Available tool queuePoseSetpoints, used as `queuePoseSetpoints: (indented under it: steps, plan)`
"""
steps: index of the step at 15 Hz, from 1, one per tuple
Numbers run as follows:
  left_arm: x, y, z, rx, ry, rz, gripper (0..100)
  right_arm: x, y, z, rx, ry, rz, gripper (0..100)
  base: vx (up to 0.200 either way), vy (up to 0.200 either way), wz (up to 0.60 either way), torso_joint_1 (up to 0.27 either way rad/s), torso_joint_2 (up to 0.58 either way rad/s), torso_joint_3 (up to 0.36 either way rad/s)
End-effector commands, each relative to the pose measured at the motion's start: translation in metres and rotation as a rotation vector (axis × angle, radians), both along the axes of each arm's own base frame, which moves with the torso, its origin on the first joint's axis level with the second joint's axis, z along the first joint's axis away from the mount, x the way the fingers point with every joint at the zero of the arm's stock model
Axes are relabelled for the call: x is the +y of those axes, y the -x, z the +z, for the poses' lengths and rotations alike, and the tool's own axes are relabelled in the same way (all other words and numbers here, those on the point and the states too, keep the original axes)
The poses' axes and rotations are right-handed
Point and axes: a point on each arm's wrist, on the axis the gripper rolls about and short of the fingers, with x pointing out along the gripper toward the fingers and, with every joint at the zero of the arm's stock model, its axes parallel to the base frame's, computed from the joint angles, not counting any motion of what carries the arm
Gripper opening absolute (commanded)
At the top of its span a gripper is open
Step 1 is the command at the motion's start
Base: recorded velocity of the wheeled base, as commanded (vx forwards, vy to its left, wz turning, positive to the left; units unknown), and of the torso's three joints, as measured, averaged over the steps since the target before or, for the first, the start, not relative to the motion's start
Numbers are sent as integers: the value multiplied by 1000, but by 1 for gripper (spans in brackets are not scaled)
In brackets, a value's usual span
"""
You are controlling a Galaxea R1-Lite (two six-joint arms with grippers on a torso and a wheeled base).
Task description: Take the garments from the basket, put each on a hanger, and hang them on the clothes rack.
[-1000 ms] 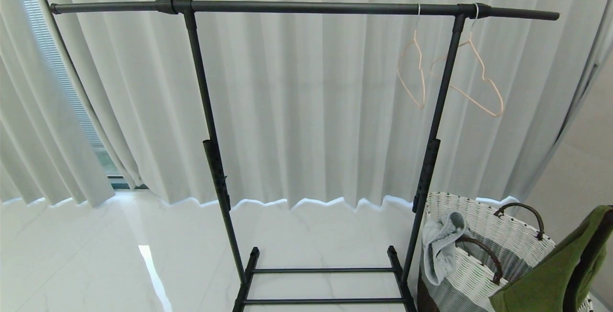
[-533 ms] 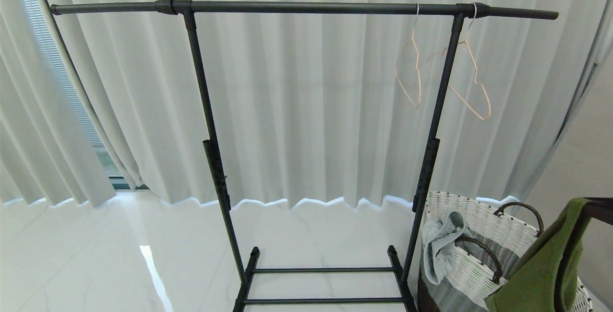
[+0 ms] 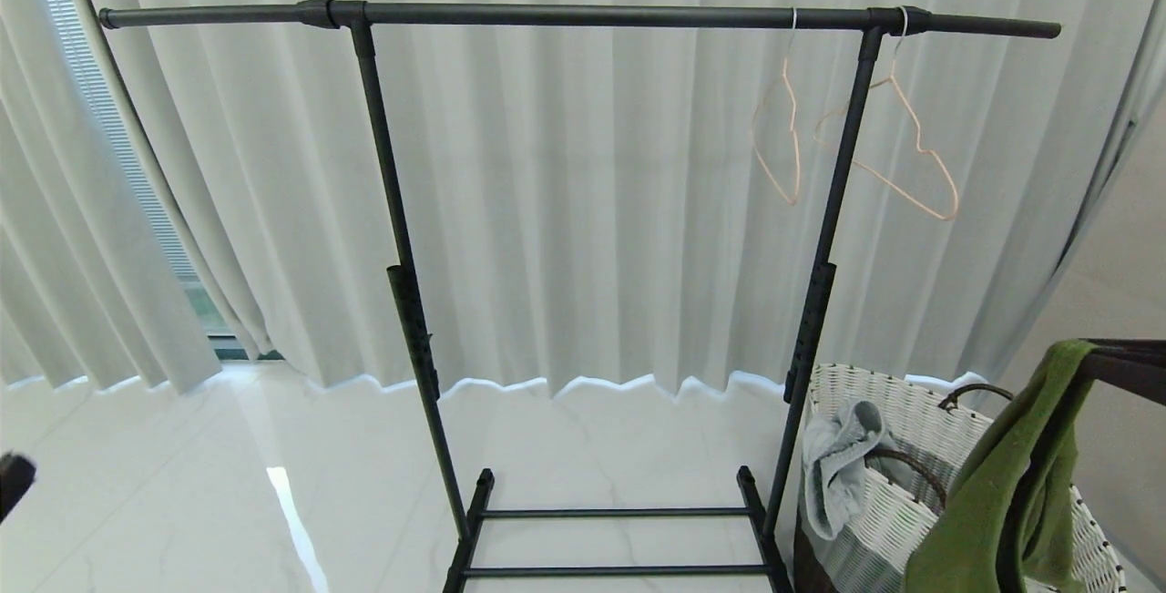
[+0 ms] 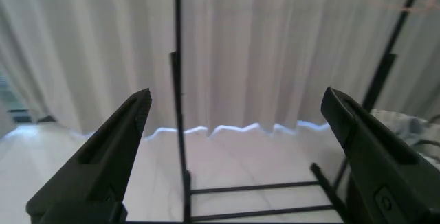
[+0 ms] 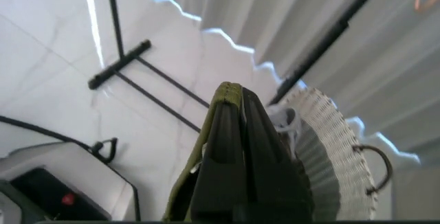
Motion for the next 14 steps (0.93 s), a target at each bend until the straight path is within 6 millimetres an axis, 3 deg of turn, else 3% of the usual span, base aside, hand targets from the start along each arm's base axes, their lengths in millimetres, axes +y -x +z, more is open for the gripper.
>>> queuePoseSetpoints:
  steps: [1, 3, 5, 6, 9, 10, 11, 12, 14]
  plan:
    - [-44, -103, 47, 129, 1, -255, 100, 5, -1, 2, -15, -12, 32, 0, 0, 0, 0, 0, 0, 0]
    - [-76, -139, 34, 203, -24, -349, 100, 8, -6, 4, -36, -24, 37, 0, 0, 0, 0, 0, 0, 0]
    - [-111, -151, 16, 287, -55, -473, 100, 11, -13, 7, -63, -44, 38, 0, 0, 0, 0, 0, 0, 0]
    - [-121, -151, 11, 315, -54, -506, 100, 12, -16, 8, -66, -53, 36, 0, 0, 0, 0, 0, 0, 0]
    - [-188, -151, -18, 489, -29, -676, 100, 15, -20, 10, -68, -99, 51, 0, 0, 0, 0, 0, 0, 0]
    - [-201, -153, -20, 496, -27, -686, 100, 15, -20, 10, -66, -102, 63, 0, 0, 0, 0, 0, 0, 0]
    - [-237, -154, -26, 515, -6, -699, 100, 15, -19, 10, -66, -108, 79, 0, 0, 0, 0, 0, 0, 0]
    - [-252, -153, -27, 527, 10, -700, 100, 16, -19, 10, -65, -109, 91, 0, 0, 0, 0, 0, 0, 0]
    - [-307, -151, -34, 566, 64, -739, 100, 20, -18, 9, -51, -119, 116, 0, 0, 0, 0, 0, 0, 0]
